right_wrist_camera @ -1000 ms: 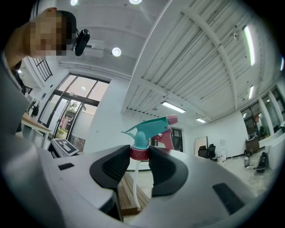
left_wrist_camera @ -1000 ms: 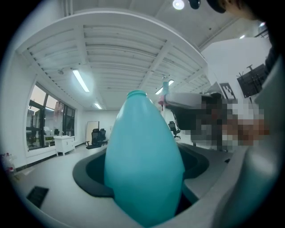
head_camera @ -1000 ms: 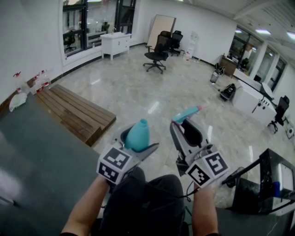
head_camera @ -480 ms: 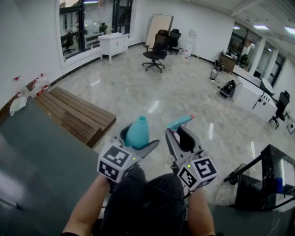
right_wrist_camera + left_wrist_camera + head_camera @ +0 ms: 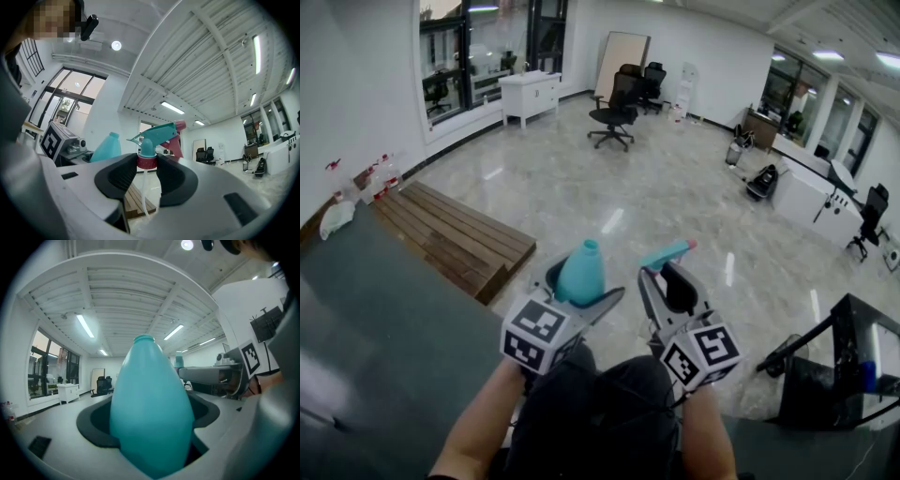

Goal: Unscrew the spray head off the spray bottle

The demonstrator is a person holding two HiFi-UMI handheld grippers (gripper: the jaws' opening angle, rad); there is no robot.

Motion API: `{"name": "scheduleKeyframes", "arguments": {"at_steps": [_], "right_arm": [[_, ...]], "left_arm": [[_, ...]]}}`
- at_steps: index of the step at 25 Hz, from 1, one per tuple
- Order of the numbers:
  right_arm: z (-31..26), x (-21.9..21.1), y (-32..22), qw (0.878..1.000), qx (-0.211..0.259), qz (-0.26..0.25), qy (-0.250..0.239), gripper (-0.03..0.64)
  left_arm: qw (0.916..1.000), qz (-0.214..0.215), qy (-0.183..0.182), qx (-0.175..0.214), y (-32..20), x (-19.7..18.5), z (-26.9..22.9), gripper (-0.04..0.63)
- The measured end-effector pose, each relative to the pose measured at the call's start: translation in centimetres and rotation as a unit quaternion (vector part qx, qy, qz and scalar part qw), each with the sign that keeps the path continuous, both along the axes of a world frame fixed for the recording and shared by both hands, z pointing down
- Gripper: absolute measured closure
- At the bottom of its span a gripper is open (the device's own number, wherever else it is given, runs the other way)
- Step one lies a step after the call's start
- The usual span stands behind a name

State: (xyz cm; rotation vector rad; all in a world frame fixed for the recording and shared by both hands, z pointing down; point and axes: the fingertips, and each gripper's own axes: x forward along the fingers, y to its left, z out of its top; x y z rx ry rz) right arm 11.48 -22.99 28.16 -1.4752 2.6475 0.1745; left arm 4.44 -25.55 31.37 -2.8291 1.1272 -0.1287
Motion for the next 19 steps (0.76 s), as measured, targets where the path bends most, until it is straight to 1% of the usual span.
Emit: {"name": "scheduleKeyframes", "arguments": {"at_steps": [19], "right_arm": [[-0.63,-0.41,-0.20,1.000,0.004,0.003,0.007,0.479]], "left_arm": [[1.0000,0.004,0.002,0.003,-0.09,-0.19,-0.59,0.167]]}}
